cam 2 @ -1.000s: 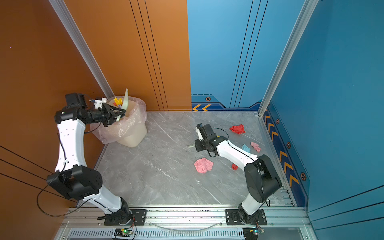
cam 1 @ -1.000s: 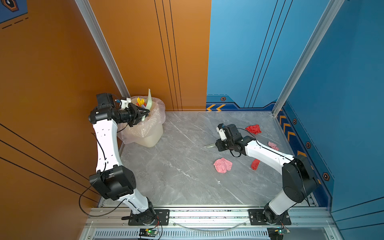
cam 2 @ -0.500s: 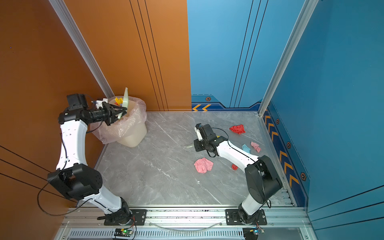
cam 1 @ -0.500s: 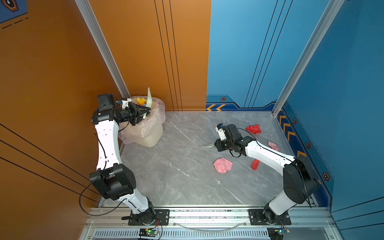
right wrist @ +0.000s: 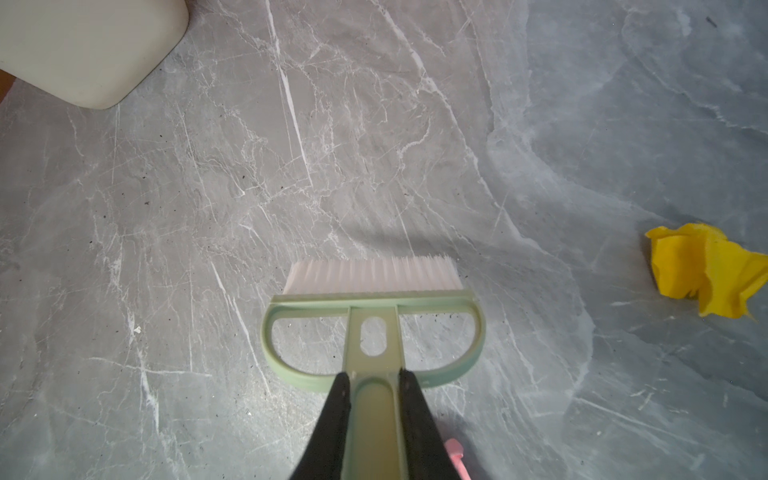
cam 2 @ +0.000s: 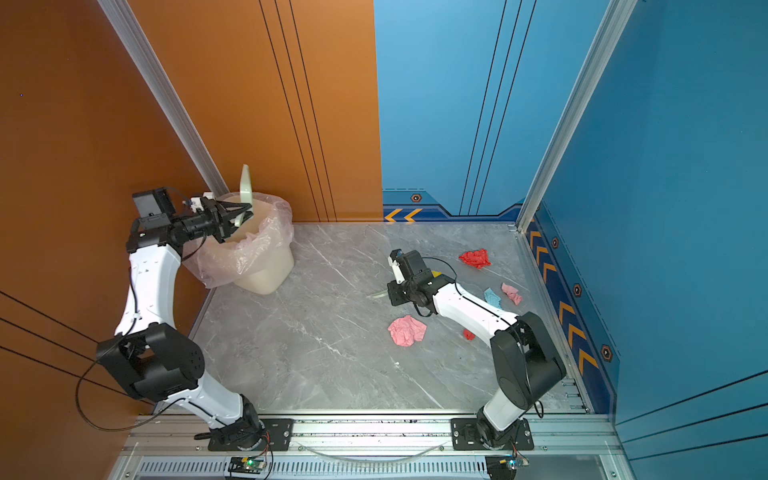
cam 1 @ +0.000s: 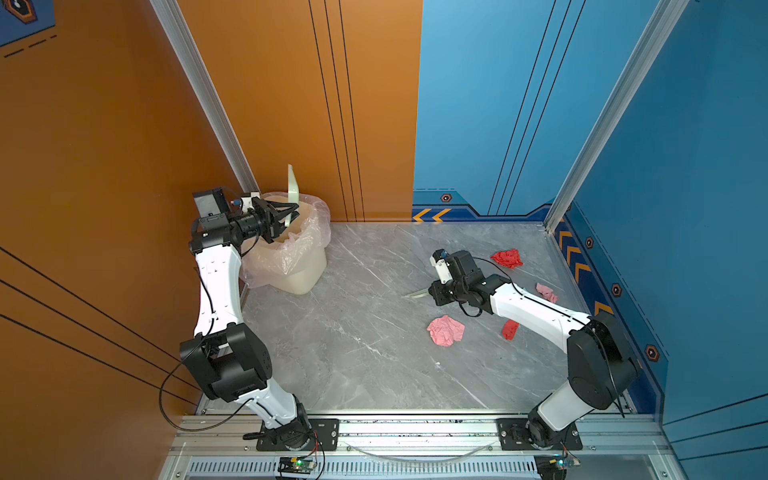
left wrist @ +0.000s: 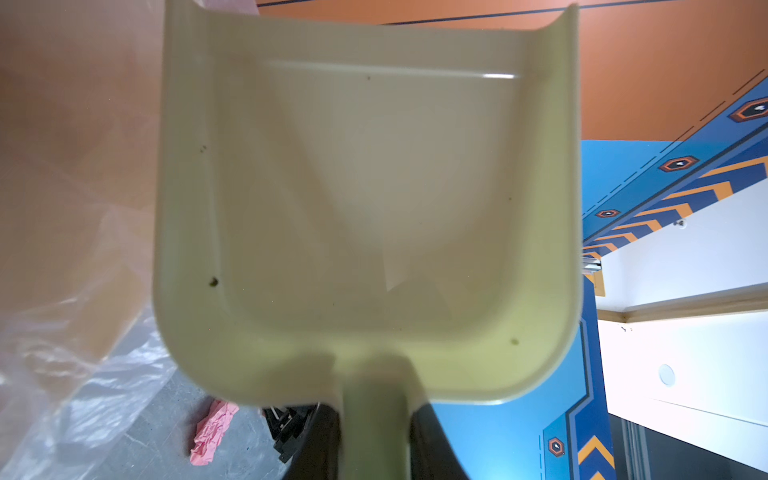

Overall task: Sweep away the paper scraps from the table
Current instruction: 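Tilt the dustpan over the bin with the left gripper to empty it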

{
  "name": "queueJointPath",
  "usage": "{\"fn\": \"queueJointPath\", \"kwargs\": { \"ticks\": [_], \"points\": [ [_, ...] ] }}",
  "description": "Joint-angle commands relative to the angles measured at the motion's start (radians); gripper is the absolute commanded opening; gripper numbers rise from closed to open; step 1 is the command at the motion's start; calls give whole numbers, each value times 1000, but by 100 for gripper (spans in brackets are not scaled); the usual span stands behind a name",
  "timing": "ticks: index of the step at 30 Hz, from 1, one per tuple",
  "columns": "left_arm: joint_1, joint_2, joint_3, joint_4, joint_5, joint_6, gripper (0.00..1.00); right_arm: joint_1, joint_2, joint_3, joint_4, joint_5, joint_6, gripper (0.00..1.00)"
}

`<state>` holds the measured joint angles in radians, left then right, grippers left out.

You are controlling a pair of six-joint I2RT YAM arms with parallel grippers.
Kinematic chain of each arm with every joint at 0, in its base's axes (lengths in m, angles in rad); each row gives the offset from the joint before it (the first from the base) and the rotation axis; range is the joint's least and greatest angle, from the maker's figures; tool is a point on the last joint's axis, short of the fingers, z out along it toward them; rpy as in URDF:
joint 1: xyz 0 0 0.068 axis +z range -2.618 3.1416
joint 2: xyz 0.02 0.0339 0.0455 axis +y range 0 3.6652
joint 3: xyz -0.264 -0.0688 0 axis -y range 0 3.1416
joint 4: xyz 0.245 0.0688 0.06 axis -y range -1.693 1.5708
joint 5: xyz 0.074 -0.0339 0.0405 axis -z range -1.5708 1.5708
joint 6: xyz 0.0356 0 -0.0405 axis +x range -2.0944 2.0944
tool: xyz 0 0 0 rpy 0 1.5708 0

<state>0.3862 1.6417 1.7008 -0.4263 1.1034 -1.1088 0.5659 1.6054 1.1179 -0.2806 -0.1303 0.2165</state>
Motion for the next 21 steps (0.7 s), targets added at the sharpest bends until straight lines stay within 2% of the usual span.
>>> {"fn": "queueJointPath", "kwargs": {
  "ticks": [1, 8, 16, 21],
  "points": [
    [11, -40, -9, 61, 37, -29, 0, 8, -40, -12, -13, 19, -12, 0],
    [7, -65, 2, 66, 18, -9, 0, 9, -53, -22, -8, 14, -7, 0],
    [-19, -118, 31, 68, -61, 44, 0, 5, -57, 0, -37, 51, -31, 0],
    [-37, -173, 20, -2, -143, 170, 0, -4, -79, 20, -71, 76, -35, 0]
  ]
}}
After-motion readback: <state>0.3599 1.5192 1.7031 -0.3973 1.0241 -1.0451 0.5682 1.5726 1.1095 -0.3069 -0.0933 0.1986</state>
